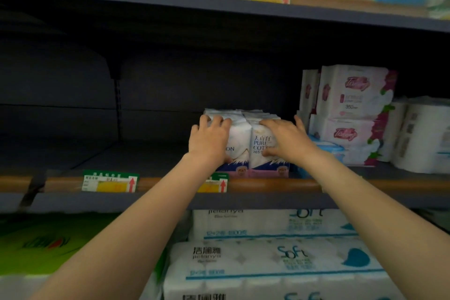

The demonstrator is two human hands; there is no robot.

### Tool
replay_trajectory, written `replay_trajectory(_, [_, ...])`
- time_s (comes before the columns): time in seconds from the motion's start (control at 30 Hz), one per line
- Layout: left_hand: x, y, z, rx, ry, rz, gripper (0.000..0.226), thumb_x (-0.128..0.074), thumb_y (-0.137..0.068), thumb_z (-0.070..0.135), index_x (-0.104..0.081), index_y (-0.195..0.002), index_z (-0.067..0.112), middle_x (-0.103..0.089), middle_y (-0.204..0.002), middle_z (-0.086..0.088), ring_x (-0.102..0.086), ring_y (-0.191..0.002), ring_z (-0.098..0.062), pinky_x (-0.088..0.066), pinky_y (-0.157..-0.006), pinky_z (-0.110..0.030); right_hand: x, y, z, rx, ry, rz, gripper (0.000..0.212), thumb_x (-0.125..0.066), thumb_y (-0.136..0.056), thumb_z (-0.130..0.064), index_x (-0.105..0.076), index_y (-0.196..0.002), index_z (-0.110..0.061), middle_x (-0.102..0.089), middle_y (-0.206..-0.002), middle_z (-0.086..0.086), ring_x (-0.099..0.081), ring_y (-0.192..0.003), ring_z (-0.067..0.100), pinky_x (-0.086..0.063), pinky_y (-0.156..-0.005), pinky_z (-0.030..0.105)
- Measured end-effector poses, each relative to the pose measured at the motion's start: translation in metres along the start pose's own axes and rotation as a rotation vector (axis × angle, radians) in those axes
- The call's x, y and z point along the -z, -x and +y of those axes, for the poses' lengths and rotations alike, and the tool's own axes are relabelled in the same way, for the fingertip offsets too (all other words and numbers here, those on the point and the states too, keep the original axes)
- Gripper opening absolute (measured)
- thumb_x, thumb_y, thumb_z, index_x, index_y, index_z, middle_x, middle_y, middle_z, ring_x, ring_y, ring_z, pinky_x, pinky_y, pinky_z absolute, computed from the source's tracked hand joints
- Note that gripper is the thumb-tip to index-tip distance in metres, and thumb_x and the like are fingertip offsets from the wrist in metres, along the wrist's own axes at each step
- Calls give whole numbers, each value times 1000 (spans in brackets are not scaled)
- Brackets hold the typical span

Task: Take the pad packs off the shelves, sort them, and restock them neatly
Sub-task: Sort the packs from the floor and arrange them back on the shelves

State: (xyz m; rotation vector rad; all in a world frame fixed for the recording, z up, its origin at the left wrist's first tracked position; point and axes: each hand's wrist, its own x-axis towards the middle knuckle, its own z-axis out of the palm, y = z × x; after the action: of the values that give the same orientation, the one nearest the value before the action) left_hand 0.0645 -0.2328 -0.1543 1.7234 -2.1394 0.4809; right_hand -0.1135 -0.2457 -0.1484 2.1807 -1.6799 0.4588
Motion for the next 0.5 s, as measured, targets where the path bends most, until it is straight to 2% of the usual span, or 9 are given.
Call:
replay_trajectory(0.1, [-4,15,-2,-34,4,65,89,-70,-77,43,-18,-146,20,-23,-150,-6,-16,-138,-31,-20,-109,-46,2,20,-6,-6,-27,80,73,-69,-81,-34,-32,-143,-21,-37,-145,4,-29,-136,23,-2,-115,43])
replay_trajectory(0.2, [-19,48,-1,-104,121,365,76,-70,-75,34,-34,-140,16,-31,-147,-11,-22,-138,-31,-18,-109,-49,-1,59,-13,36,-164,275,62,-69,-82,-25,-42,-136,-14,-44,-136,10,-37,-127,29,-17,-111,40])
replay_trajectory(0.27, [-35,82,2,-135,325,610,54,-64,-75,24,-50,-126,12,-46,-135,-11,-35,-128,-28,-26,-103,-44,-11,93,-17,91,-248,384,49,-65,-83,-21,-50,-128,-8,-50,-126,14,-44,-116,34,-30,-101,43])
replay_trajectory(0.33, [-59,125,10,-119,521,740,39,-58,-75,17,-56,-114,12,-53,-124,-10,-40,-118,-23,-30,-96,-37,-27,128,-21,137,-289,433,42,-56,-84,-23,-53,-122,-5,-53,-120,16,-49,-110,35,-37,-94,46])
replay_trajectory(0.4, [-90,169,17,-103,599,688,35,-55,-75,15,-56,-109,11,-55,-118,-10,-41,-111,-22,-31,-91,-34,-50,162,-26,170,-292,399,40,-49,-84,-24,-55,-118,-4,-54,-115,17,-51,-106,34,-40,-88,48])
replay_trajectory(0.5, [-144,222,19,-63,584,493,32,-55,-76,15,-55,-108,12,-55,-116,-12,-42,-108,-22,-34,-89,-34,-97,206,-34,188,-264,181,39,-49,-82,-22,-55,-115,-3,-54,-112,19,-51,-103,36,-41,-86,50])
